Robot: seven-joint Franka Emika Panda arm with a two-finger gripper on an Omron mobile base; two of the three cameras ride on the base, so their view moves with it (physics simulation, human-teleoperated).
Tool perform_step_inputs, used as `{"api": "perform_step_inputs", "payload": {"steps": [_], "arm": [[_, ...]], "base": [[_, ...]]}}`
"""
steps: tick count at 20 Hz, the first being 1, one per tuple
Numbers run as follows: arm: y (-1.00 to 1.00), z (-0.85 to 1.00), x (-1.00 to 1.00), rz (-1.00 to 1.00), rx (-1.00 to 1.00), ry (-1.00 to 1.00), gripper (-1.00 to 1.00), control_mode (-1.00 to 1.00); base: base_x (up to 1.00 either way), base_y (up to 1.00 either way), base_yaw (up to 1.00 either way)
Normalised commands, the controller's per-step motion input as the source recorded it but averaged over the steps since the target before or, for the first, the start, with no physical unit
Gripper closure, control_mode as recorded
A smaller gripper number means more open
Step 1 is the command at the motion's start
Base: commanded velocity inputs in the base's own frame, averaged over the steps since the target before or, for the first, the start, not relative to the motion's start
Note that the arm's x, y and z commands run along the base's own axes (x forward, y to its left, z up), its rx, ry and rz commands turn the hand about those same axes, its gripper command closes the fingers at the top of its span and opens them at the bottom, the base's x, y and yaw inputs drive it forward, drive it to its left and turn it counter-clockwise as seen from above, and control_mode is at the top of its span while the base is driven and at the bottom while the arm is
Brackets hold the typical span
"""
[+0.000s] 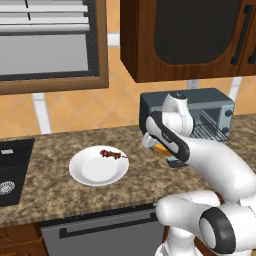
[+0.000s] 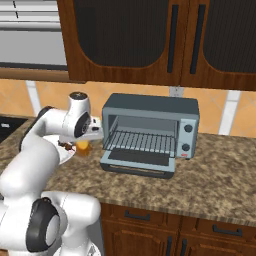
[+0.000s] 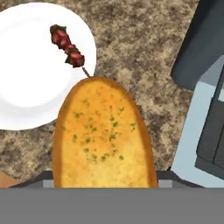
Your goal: Pick up the kebab skewer and baguette bread, and place them inside the toaster oven. Close the toaster oven door and start by setting the timer.
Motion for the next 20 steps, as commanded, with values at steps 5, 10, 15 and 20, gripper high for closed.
{"api": "perform_step_inputs", "payload": {"steps": [5, 10, 15, 20], "arm": [[-0.79, 0.14, 0.50, -0.14, 0.00, -0.03, 1.00, -1.00], [-0.62, 0.08, 0.65, -0.08, 0.00, -0.01, 1.00, -1.00], [-0.26, 0.00, 0.35, -0.05, 0.00, -0.05, 1.00, -1.00], [-0.10, -0.06, 0.18, -0.04, 0.00, -0.07, 1.00, -1.00]], "base": [[0.00, 0.00, 0.00], [0.00, 0.00, 0.00], [0.00, 0.00, 0.00], [0.00, 0.00, 0.00]]}}
